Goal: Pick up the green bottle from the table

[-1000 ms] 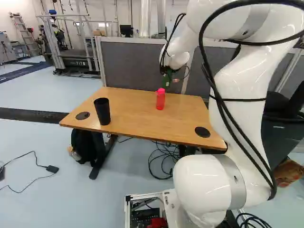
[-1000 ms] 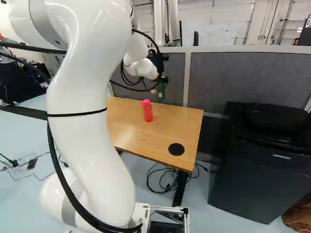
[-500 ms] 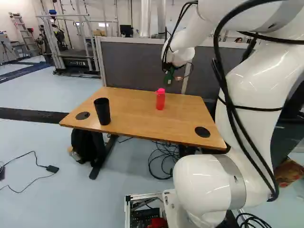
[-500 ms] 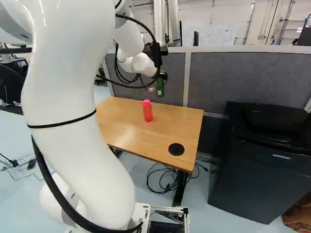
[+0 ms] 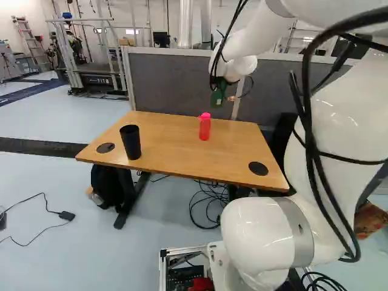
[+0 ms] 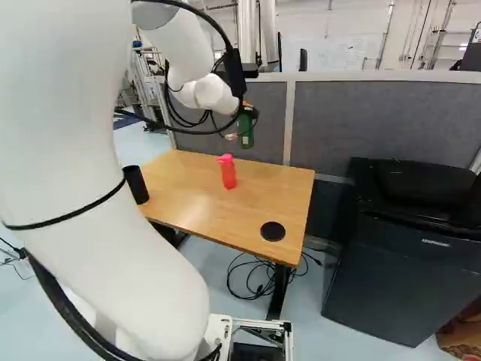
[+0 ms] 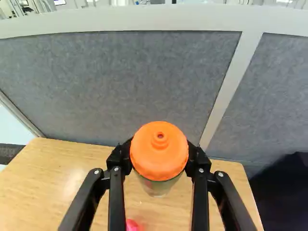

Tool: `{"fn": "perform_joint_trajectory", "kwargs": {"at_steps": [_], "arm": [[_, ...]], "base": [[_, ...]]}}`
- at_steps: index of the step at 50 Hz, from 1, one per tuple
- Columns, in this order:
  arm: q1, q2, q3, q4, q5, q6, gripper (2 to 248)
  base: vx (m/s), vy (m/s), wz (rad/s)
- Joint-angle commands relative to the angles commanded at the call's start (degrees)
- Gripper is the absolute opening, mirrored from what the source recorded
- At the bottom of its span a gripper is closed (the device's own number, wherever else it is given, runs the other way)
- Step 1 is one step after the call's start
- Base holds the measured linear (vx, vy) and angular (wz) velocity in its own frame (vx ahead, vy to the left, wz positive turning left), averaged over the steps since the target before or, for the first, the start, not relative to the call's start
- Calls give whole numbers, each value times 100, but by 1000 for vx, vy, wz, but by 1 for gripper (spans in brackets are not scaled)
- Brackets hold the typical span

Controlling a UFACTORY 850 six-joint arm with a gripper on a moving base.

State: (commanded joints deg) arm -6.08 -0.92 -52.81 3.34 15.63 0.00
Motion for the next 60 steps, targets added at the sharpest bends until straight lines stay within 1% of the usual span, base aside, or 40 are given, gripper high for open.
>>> {"fn": "perform_joint_trajectory", "kwargs": {"at_steps": [35, 43, 60], "arm": [[-68, 1083, 1036, 0, 0, 0, 123], [-73, 1154, 1100, 0, 0, 0, 123], [-73, 1156, 1102, 0, 0, 0, 123]], "base": [[0, 0, 0], [0, 0, 0], [-1, 0, 0]]}}
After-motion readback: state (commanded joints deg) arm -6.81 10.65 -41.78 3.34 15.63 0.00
